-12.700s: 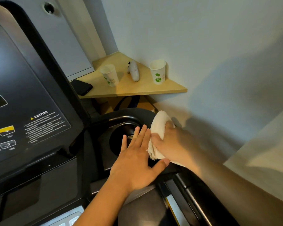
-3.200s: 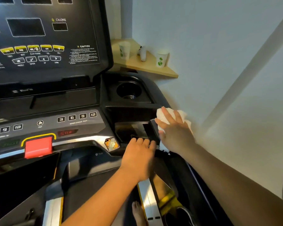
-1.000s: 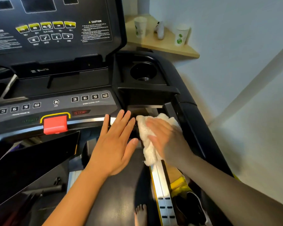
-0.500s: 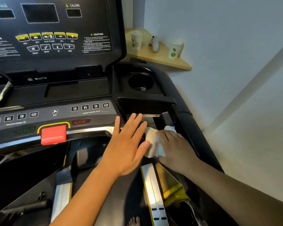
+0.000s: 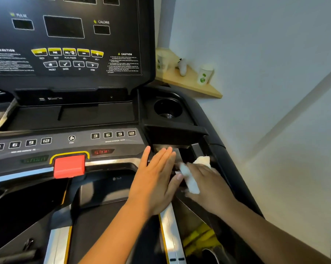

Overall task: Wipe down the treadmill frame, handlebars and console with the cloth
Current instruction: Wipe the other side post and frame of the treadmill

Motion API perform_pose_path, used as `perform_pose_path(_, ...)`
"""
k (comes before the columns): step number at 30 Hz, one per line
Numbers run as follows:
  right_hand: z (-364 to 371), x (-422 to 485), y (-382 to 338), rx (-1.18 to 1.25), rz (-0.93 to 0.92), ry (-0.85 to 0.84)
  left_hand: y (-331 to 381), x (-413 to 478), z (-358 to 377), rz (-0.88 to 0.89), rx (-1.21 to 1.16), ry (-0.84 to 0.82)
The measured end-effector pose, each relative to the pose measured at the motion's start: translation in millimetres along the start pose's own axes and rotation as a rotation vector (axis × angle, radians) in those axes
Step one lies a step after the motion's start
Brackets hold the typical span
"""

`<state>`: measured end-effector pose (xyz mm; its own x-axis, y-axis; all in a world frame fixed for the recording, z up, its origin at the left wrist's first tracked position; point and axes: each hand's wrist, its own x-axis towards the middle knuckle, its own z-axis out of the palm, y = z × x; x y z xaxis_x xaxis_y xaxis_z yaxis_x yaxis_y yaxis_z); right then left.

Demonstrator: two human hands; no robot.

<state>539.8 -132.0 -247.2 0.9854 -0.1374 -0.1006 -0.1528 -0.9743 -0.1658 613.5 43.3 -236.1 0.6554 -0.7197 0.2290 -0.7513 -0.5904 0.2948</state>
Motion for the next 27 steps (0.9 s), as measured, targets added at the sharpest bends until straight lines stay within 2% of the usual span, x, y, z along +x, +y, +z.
perform_pose_path(2,-3,-8,21,-0.097,-0.021,-0.031,3,0,-1,-0.022,0.01,-0.021)
perform_pose_path(6,-24,-17,41,-0.268,-0.182,-0.052,2,-1,10,-0.039,0.124,-0.062)
perform_pose_path(7,-34,-22,45,-0.313,-0.218,0.004,3,-1,11,-0.058,0.143,-0.078)
perform_pose_path(9,-54,-29,49,-0.42,-0.245,0.231,12,2,8,-0.074,0.223,-0.092)
perform_pose_path(11,-64,-20,55,-0.342,-0.179,0.41,27,6,12,-0.021,0.276,-0.155)
perform_pose_path(12,-61,-10,57,-0.264,-0.157,0.416,36,8,17,0.02,0.299,-0.192)
perform_pose_path(13,-56,-2,56,-0.226,-0.147,0.33,44,10,22,0.056,0.341,-0.24)
perform_pose_path(15,-43,5,59,-0.338,-0.199,0.063,51,16,32,0.09,0.408,-0.293)
perform_pose_path(18,-53,14,71,-0.276,-0.231,-0.143,52,25,36,0.055,0.392,-0.279)
perform_pose_path(20,-56,32,74,-0.382,-0.348,-0.178,54,34,35,0.039,0.365,-0.294)
perform_pose_path(23,-53,69,57,-0.558,-0.358,-0.204,56,51,34,0.027,0.338,-0.33)
perform_pose_path(24,-49,75,49,-0.563,-0.347,-0.162,56,54,34,0.034,0.32,-0.348)
perform_pose_path(25,-46,77,46,-0.547,-0.346,-0.109,55,55,35,0.043,0.307,-0.355)
perform_pose_path(27,-50,63,56,-0.279,-0.372,0.006,54,55,37,0.065,0.315,-0.328)
